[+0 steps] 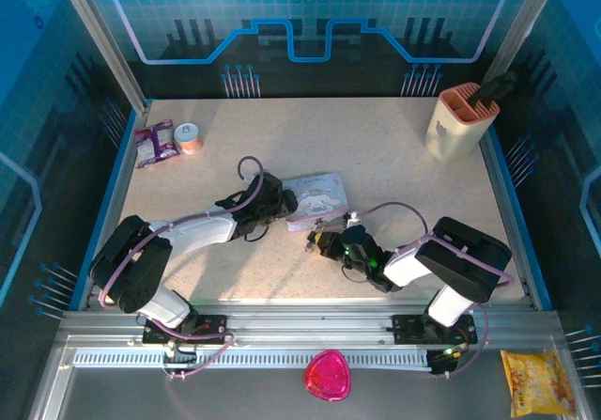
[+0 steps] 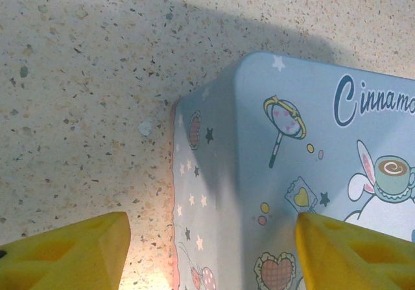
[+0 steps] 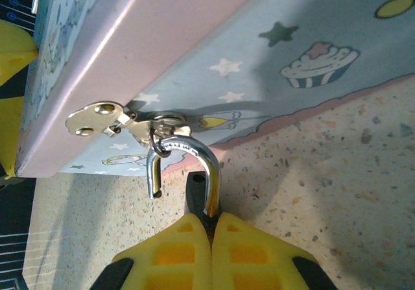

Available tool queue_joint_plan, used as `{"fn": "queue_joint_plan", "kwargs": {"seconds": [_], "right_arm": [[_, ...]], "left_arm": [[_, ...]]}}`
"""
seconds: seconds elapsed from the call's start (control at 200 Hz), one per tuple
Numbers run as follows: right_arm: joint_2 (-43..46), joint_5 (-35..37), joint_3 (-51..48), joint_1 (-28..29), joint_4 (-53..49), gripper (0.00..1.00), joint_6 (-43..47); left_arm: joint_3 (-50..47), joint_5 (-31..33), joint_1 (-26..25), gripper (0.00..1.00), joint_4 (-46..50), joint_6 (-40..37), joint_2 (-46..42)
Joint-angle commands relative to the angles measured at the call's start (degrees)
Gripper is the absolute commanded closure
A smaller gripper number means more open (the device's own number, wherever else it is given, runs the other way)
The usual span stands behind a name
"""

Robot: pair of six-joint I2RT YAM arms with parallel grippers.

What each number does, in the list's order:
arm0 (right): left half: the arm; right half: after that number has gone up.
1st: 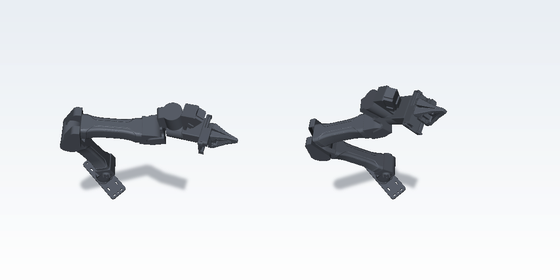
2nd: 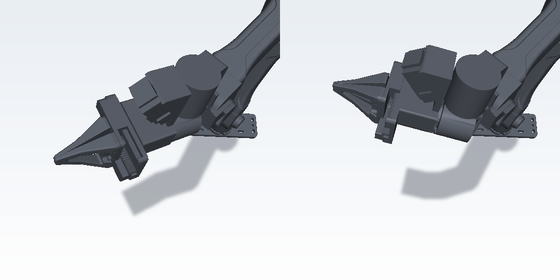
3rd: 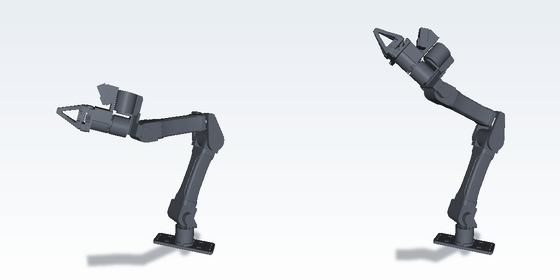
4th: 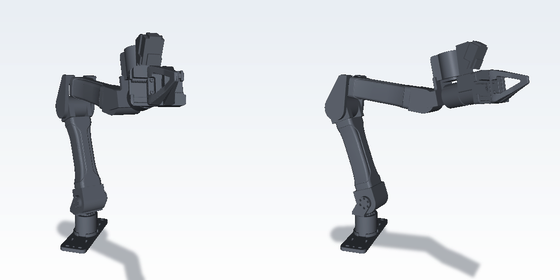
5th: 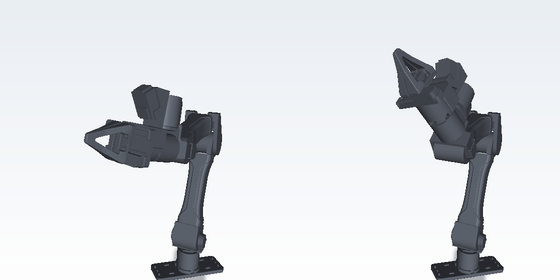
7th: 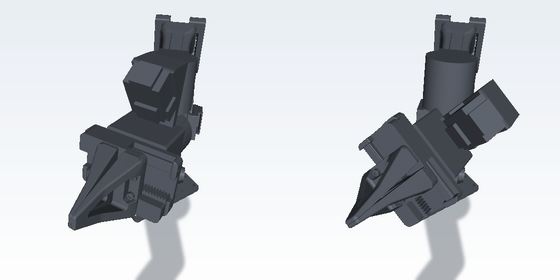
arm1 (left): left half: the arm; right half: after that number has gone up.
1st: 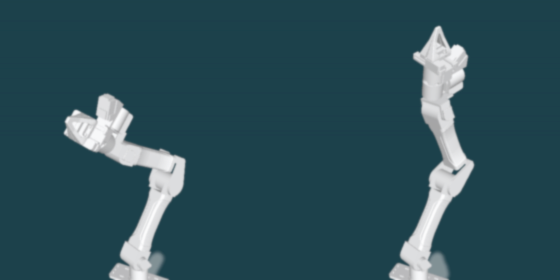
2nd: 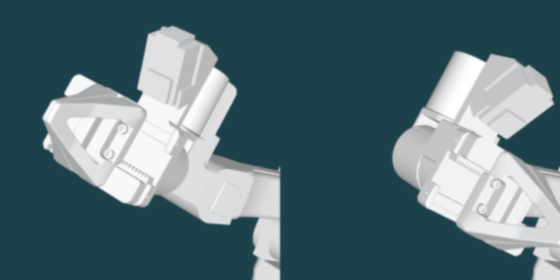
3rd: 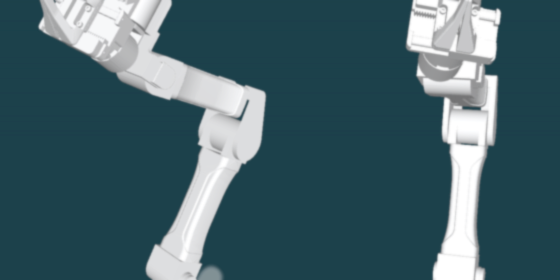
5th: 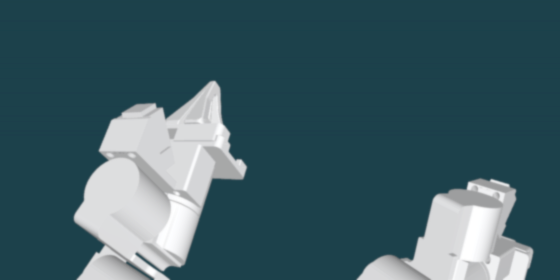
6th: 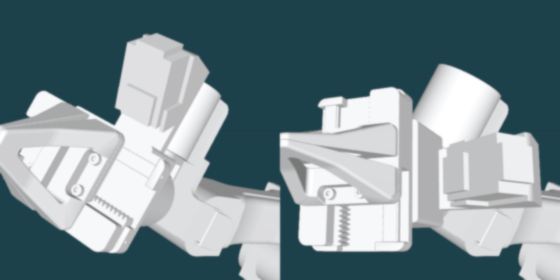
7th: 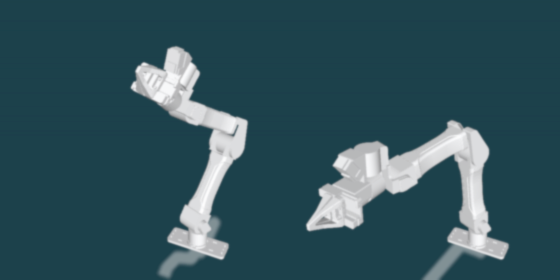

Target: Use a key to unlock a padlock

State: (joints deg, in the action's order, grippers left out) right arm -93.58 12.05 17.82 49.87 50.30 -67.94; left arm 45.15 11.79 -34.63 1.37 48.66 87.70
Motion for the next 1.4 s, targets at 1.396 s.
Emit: {"fn": "queue_joint_plan", "kwargs": {"seconds": [1.396], "right_arm": [[16.22,11.87,-3.54,-4.09,-12.80,1.00,-12.12]], "left_arm": [[0.64,2.01,-1.75,0.20,7.78,-4.26,0.03]]}}
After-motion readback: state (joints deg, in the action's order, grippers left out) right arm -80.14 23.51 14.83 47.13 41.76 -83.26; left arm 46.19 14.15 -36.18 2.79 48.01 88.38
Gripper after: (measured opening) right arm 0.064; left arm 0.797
